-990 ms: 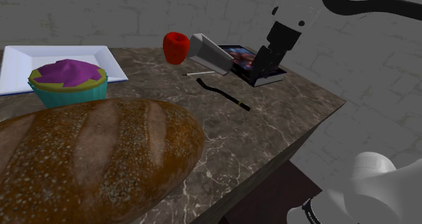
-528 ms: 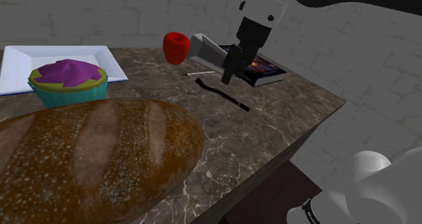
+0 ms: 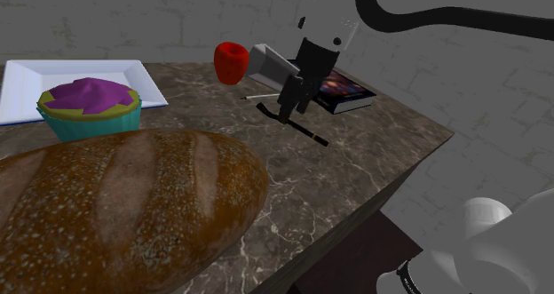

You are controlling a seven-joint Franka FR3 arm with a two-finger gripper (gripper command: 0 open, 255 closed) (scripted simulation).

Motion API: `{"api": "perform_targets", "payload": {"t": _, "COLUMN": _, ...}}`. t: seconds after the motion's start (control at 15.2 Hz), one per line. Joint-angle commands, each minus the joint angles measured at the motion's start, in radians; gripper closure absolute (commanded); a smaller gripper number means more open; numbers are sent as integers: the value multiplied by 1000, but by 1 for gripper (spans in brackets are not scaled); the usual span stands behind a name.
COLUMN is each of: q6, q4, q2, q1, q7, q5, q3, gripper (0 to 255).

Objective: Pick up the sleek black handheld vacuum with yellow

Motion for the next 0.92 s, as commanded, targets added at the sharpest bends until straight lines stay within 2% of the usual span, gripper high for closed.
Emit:
{"api": "perform_targets", "payload": {"t": 0.0, "q6": 22, "q4": -24, "q2": -2, "q1": 0, "q7": -3, "q5": 1, "q3": 1, "gripper": 0}}
{"api": "perform_targets", "payload": {"t": 0.07, "q6": 22, "q4": -24, "q2": -2, "q1": 0, "q7": -3, "q5": 1, "q3": 0, "gripper": 0}}
{"api": "perform_targets", "payload": {"t": 0.13, "q6": 23, "q4": -27, "q2": -4, "q1": 0, "q7": -4, "q5": 2, "q3": 0, "gripper": 255}}
{"api": "perform_targets", "payload": {"t": 0.73, "q6": 22, "q4": -24, "q2": -2, "q1": 0, "q7": -3, "q5": 1, "q3": 0, "gripper": 255}}
{"api": "perform_targets", "payload": {"t": 0.86, "q6": -5, "q4": 4, "q2": -1, "q1": 0, "q7": 0, "q5": 0, "q3": -1, "gripper": 255}}
